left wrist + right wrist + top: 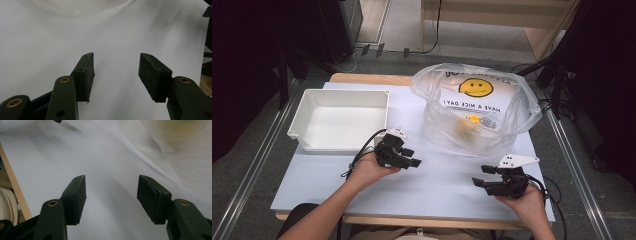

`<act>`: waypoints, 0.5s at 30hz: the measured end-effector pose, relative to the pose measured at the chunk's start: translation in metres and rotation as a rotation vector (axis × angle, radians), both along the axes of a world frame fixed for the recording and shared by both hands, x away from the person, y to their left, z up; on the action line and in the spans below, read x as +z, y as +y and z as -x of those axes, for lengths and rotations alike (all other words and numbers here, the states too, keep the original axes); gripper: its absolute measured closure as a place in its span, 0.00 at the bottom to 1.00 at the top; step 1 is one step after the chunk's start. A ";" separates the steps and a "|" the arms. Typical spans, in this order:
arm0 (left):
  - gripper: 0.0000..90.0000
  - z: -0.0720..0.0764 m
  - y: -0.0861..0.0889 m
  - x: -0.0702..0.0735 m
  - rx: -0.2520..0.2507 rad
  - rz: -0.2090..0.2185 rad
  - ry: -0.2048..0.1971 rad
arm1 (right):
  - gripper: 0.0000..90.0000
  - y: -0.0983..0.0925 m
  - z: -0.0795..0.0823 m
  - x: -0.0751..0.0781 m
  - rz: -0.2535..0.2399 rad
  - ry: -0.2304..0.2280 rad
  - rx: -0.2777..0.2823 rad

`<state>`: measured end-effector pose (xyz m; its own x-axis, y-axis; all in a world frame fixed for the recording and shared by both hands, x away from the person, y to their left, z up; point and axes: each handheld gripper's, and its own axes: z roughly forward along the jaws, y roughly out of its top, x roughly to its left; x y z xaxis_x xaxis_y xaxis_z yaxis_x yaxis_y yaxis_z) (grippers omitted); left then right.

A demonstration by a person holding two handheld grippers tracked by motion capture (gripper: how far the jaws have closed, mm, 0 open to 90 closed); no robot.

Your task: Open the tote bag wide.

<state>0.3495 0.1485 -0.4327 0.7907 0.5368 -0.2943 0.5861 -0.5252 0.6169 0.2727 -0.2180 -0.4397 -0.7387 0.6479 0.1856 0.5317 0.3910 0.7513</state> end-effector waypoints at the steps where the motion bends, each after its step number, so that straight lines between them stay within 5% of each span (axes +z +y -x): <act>1: 0.52 0.000 0.000 0.000 -0.001 0.001 0.000 | 0.46 0.000 0.000 0.000 0.000 0.000 0.000; 15: 0.52 -0.001 0.001 -0.001 -0.006 -0.016 0.007 | 0.48 -0.006 -0.001 0.003 -0.004 -0.004 -0.015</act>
